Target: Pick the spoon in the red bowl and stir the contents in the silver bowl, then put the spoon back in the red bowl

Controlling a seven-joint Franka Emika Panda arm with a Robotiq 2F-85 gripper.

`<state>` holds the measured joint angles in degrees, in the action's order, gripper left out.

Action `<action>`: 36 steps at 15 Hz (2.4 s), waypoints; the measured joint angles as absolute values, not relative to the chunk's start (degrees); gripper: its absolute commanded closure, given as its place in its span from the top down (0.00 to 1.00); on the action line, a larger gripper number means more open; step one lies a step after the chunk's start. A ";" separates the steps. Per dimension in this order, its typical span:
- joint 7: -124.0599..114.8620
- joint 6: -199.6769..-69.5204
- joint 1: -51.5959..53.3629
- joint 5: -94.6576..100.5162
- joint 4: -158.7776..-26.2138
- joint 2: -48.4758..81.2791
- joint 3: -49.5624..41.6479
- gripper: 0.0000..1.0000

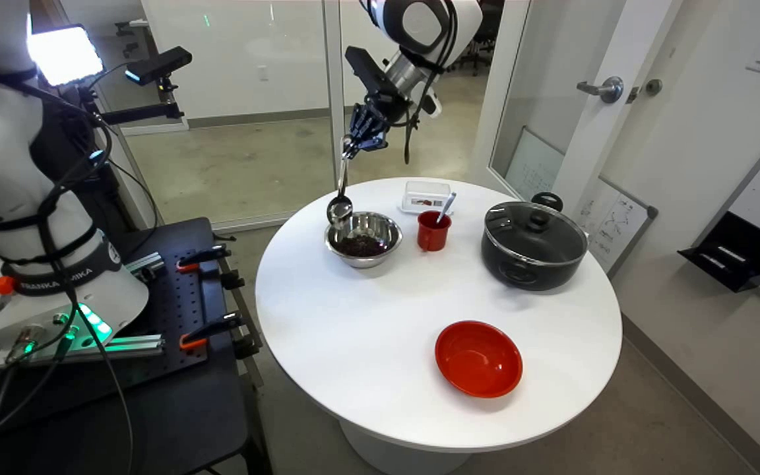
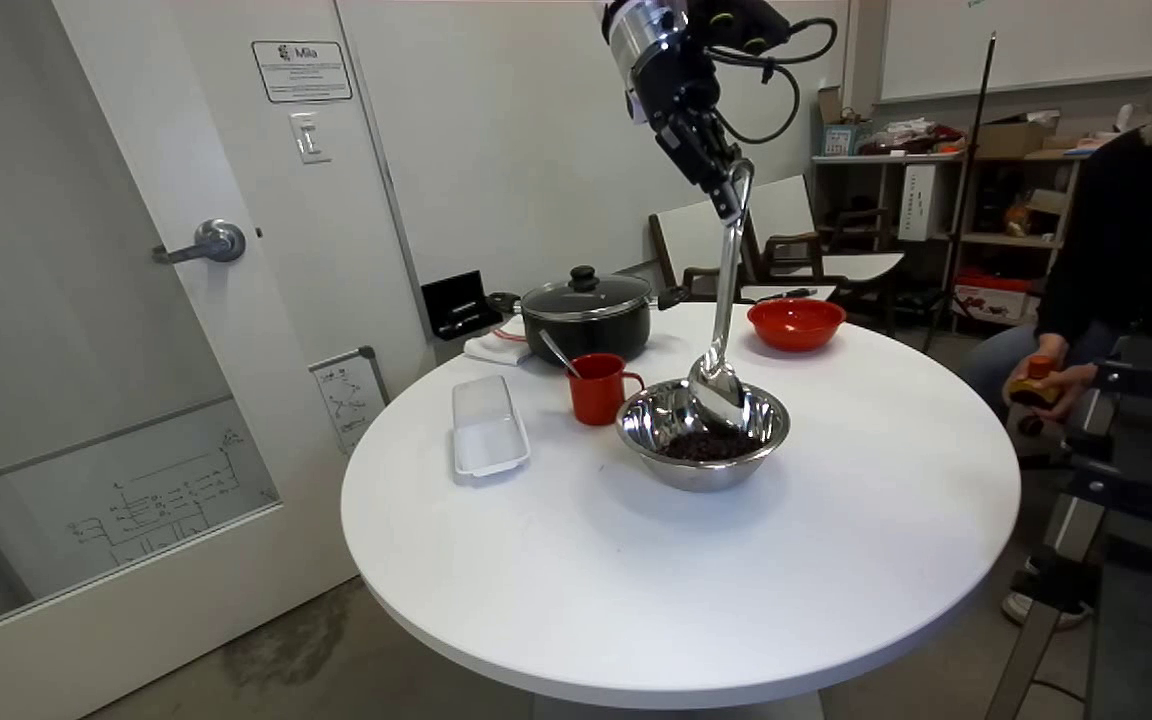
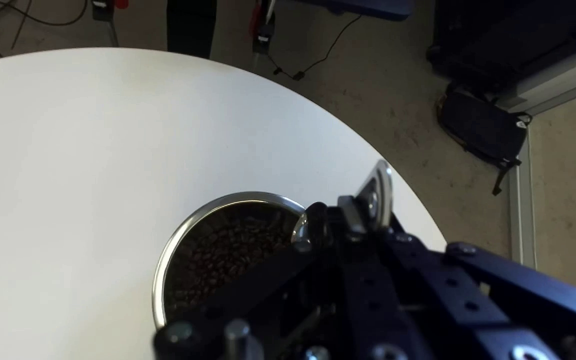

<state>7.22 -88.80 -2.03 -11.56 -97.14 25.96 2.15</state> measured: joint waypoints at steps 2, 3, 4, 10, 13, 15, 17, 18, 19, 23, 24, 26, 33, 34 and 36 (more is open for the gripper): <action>6.12 -90.19 -2.14 -12.62 -97.12 26.88 2.01 0.01; 5.40 -91.49 -2.14 -12.96 -97.14 27.24 1.94 0.01; 4.70 -92.76 -2.14 -13.17 -97.15 27.53 1.90 0.01; -0.23 -98.22 -2.03 -13.26 -97.36 28.68 1.85 0.01; -2.33 -98.52 -2.02 -13.26 -97.36 29.31 1.85 0.01; -3.55 -98.54 -1.99 -13.26 -97.35 29.82 1.85 0.01; -4.37 -98.57 -1.95 -13.26 -97.33 30.34 1.85 0.01; -4.46 -98.79 -1.93 -13.32 -97.32 30.52 1.85 0.01; -4.46 -99.05 -1.92 -13.54 -97.32 30.62 1.88 0.01; -4.54 -99.23 -1.90 -14.04 -97.25 30.82 1.90 0.01; -4.77 -99.22 -1.89 -14.04 -97.22 30.90 1.90 0.01; -5.69 -99.11 -1.80 -14.02 -97.14 31.15 1.85 0.01; -11.26 -97.61 -0.65 -12.22 -97.08 31.94 0.71 0.01; -12.22 -97.43 -0.30 -11.58 -97.06 31.94 0.43 0.01; -13.75 -97.20 0.33 -10.15 -96.98 31.94 0.01 0.01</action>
<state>-13.75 -97.20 0.33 -10.15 -96.98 31.94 0.01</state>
